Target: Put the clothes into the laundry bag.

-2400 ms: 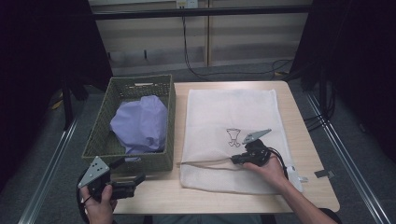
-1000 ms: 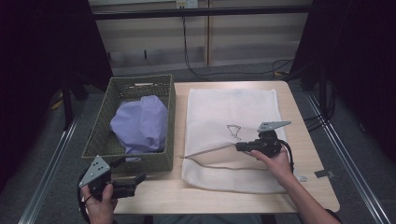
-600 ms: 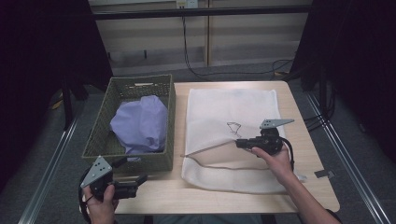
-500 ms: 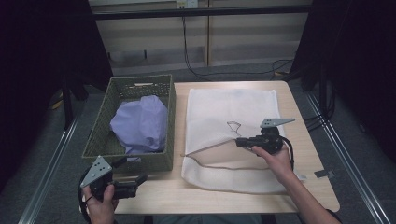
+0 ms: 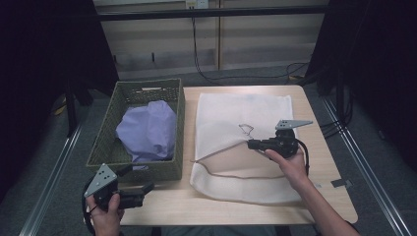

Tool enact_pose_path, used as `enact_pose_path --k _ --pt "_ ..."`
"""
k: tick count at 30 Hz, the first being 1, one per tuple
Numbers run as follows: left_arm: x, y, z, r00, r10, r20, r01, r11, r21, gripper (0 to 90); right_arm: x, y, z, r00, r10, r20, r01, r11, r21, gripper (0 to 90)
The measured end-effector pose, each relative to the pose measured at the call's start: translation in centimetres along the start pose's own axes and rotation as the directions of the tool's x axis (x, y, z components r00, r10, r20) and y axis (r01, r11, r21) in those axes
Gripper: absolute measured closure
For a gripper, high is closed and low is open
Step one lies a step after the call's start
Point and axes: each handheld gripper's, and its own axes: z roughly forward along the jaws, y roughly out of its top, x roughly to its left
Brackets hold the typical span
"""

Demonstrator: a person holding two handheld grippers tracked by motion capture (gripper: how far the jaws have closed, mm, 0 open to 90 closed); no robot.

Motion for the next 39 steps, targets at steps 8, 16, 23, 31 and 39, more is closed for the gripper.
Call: enact_pose_path --k 8,16,23,31,39 --pt "0.2 0.0 -0.1 1.0000 -0.004 -0.001 0.004 1.0000 -0.005 2.1 0.0 1.1 -0.1 0.9999 -0.003 -0.013 0.002 0.999 -0.033 88.3" --pt "0.2 0.0 0.0 1.0000 -0.004 0.005 0.004 1.0000 -0.005 2.1 0.0 2.3 -0.3 0.9996 -0.008 -0.027 0.006 0.998 -0.060 88.4" --pt "0.1 0.0 0.1 1.0000 -0.001 0.000 0.001 1.0000 0.001 2.0 0.0 3.3 -0.5 0.9990 -0.008 -0.044 0.004 0.995 -0.098 88.3" --pt "0.2 -0.1 0.2 1.0000 -0.005 0.004 0.005 1.0000 0.003 2.1 -0.3 4.7 -1.1 0.9987 -0.010 -0.050 0.003 0.990 -0.142 88.3" --pt "0.3 0.0 0.0 0.9998 -0.016 0.013 0.016 0.9998 -0.011 2.0 -0.3 5.6 -1.2 0.9987 -0.018 -0.048 0.009 0.983 -0.181 88.4"
